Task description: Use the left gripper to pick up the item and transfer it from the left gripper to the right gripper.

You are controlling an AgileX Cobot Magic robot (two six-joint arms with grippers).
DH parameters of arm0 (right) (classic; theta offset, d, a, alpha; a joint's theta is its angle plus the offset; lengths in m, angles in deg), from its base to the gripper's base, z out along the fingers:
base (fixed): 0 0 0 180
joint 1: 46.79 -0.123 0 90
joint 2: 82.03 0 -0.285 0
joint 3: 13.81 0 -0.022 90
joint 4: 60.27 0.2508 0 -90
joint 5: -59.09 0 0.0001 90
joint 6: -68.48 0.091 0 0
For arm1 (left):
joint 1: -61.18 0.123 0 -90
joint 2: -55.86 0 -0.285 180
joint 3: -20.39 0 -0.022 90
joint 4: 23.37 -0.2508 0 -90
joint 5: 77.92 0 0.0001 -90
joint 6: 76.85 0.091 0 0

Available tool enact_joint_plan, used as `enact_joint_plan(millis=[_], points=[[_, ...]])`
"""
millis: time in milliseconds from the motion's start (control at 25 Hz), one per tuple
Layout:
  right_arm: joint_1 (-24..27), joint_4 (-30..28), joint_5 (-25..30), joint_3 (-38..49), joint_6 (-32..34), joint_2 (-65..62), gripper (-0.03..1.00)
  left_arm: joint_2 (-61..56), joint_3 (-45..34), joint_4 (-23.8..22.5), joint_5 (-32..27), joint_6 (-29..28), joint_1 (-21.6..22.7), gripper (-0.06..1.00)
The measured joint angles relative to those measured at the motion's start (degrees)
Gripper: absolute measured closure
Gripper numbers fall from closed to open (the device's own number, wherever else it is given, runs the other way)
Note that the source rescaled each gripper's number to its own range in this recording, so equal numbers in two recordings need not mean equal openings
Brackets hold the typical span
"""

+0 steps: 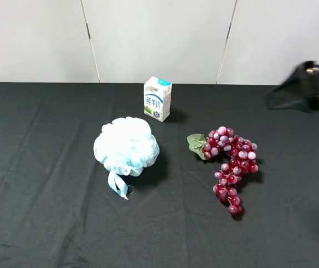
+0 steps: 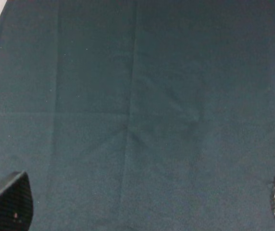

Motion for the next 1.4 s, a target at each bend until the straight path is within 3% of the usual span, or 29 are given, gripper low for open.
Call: enact_joint_plan(millis=[280,440,720,1080,1400], points=[[0.00,-6.44,16.95,-1.16,4.93,-7.31,-0.03,0.00,0.00,0.00,0.00,0.00,0.00,-0.03],[0.00,-6.94,21.49,-1.17,5.84,-10.34,-0.03,0.00,0.00,0.00,0.00,0.00,0.00,-0.03],[0.00,-7.38,22.34,0.02,7.91,-20.42,-0.03,0.00,0.00,0.00,0.00,0.00,0.00,-0.03],[0.00,-7.38,22.52,9.65,8.56,-35.06,-0.03,0.00,0.00,0.00,0.00,0.00,0.00,-0.03],[0.00,-7.99,14.64,15.85,8.31,-49.94,-0.03,0.00,0.00,0.00,0.00,0.00,0.00,-0.03]])
